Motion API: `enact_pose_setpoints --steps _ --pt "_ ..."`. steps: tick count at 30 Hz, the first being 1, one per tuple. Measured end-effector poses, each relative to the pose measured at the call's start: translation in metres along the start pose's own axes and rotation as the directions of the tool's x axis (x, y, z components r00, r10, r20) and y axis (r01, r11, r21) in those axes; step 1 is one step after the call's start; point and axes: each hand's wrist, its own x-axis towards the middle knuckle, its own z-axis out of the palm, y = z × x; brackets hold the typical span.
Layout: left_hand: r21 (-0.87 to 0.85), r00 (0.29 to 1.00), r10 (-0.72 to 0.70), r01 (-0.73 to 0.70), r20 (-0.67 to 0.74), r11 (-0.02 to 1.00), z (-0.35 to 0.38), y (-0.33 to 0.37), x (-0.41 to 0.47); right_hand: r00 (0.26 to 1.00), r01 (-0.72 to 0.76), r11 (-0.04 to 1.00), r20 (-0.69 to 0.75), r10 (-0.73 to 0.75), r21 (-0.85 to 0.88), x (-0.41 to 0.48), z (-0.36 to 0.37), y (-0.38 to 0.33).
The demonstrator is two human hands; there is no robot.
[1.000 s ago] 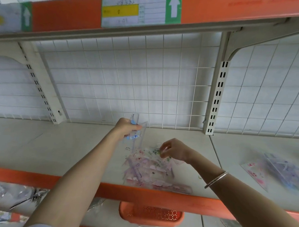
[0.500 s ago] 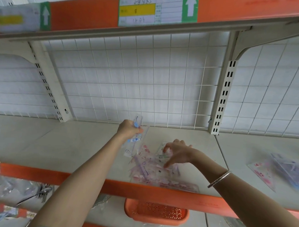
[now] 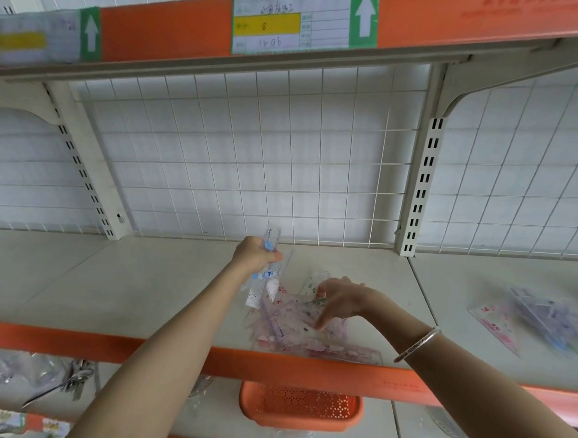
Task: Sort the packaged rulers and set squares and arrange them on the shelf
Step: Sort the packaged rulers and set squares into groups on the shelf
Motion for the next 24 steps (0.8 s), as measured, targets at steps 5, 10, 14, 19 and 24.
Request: enact_pose_setpoints --steps 5,10,14,19,24 --pt "-0.017 1.000 -0.003 0.003 0.010 1.000 0.001 0.001 -0.002 0.998 -0.050 0.999 -0.029 0.050 -0.011 -0.004 -0.003 0.001" --pt "-0.101 1.000 0.027 -0.026 0.013 0.995 0.006 0.004 0.001 0.981 -0.055 0.971 -0.171 0.096 0.232 -0.010 -0.013 0.015" --pt "-0.149 0.997 0.059 -0.051 0.051 0.988 0.020 0.011 0.001 0.949 -0.010 0.849 -0.263 0.175 0.528 -0.020 -0.023 0.027" --pt "-0.236 0.983 0.120 -0.085 0.139 0.968 0.052 0.025 -0.004 0.891 0.103 0.556 -0.325 0.316 0.825 -0.031 -0.027 0.036" --pt "-0.342 0.949 0.135 -0.032 0.283 0.939 0.096 0.046 -0.016 0.840 0.161 0.409 -0.343 0.421 0.898 -0.043 -0.024 0.053"
